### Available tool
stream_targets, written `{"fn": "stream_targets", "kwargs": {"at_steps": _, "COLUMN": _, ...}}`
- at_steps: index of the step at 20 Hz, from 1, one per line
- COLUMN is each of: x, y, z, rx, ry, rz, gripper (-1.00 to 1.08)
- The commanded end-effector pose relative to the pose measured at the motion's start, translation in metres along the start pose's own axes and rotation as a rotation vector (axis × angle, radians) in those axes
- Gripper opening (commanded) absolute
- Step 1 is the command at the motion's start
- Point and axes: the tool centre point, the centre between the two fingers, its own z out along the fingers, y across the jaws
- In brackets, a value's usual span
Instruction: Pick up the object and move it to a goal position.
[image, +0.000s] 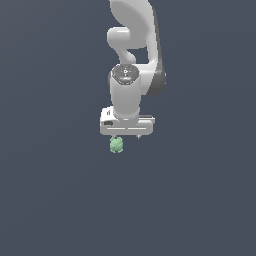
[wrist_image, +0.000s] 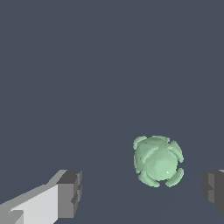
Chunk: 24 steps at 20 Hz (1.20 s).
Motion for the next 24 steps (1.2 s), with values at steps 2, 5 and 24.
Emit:
{"fn": "stream_targets", "kwargs": {"at_steps": 2, "x": -0.003, "y": 0.006, "z": 0.008, "rx": 0.001, "ry": 0.001, "rz": -0.003, "gripper": 1.0}}
{"fn": "stream_targets", "kwargs": {"at_steps": 5, "x": -0.008, "y": 0.015, "z": 0.019, "rx": 0.002, "ry": 0.005, "rz": -0.009, "gripper": 1.0}}
{"fn": "stream_targets", "kwargs": {"at_steps": 24, "x": -0.031, "y": 0.052, "z": 0.067, "rx": 0.001, "ry": 0.017, "rz": -0.029, "gripper": 1.0}}
